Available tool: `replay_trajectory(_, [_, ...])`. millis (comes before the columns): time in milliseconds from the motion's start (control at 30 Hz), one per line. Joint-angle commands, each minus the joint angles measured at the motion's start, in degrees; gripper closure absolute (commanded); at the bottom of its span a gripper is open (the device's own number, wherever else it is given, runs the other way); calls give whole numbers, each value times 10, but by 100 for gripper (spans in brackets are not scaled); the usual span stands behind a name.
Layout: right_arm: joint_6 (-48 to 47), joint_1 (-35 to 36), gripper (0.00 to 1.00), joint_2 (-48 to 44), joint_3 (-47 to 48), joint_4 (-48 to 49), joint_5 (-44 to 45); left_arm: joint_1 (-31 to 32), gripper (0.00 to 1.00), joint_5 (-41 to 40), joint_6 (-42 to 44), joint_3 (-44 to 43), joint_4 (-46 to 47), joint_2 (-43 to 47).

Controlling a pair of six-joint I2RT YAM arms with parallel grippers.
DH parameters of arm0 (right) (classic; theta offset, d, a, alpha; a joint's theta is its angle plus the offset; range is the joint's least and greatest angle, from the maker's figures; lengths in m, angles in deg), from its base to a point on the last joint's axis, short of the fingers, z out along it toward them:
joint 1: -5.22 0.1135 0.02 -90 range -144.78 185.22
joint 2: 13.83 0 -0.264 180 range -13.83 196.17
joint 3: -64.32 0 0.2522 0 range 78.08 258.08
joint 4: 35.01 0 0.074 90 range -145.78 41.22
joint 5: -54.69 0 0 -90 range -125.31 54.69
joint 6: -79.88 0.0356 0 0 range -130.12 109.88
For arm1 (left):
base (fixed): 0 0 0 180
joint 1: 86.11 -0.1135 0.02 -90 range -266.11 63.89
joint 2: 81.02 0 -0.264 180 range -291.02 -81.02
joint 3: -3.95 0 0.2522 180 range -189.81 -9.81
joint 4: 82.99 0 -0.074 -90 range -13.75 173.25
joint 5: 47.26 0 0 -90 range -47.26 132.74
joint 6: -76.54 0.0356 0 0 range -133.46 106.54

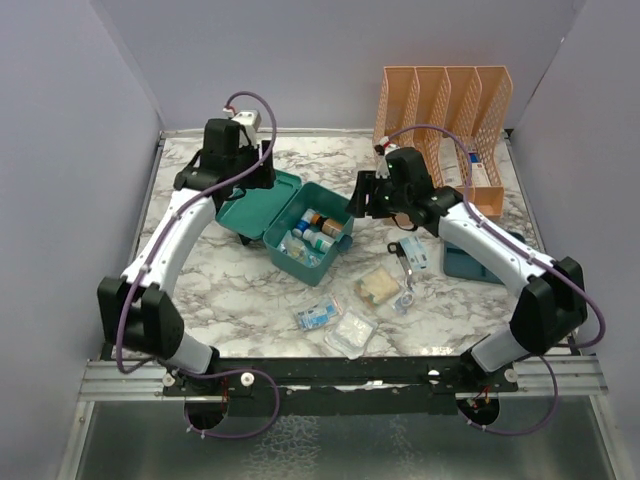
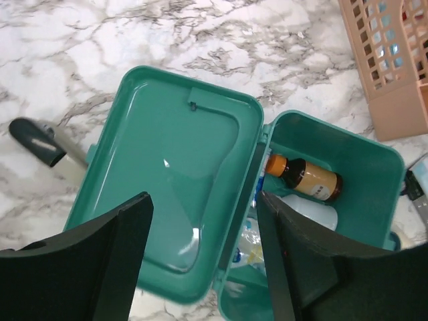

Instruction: Organize the medicine kit

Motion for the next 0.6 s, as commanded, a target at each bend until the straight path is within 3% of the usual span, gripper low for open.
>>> replay_trajectory(0, [-50, 1, 45, -61, -29, 46, 49, -4, 28, -83, -70, 83, 11, 113])
replay_trajectory(133, [-47, 1, 47, -95, -73, 31, 41, -6, 2, -56, -140, 174, 10, 208])
replay_trajectory(233, [-18, 1, 49, -112, -107, 14, 48, -6, 1, 20, -171, 243, 13, 258])
replay_trajectory(267, [-7, 1, 50, -117, -117, 7, 55, -6, 3, 43, -177, 263, 13, 270])
replay_trajectory(400, [13, 1, 52, -133, -144, -24, 75, -6, 32, 111, -192, 340, 4, 302])
replay_trajectory(567, [-36, 1, 53, -160, -190, -19, 35, -6, 46, 150, -209, 397, -2, 328])
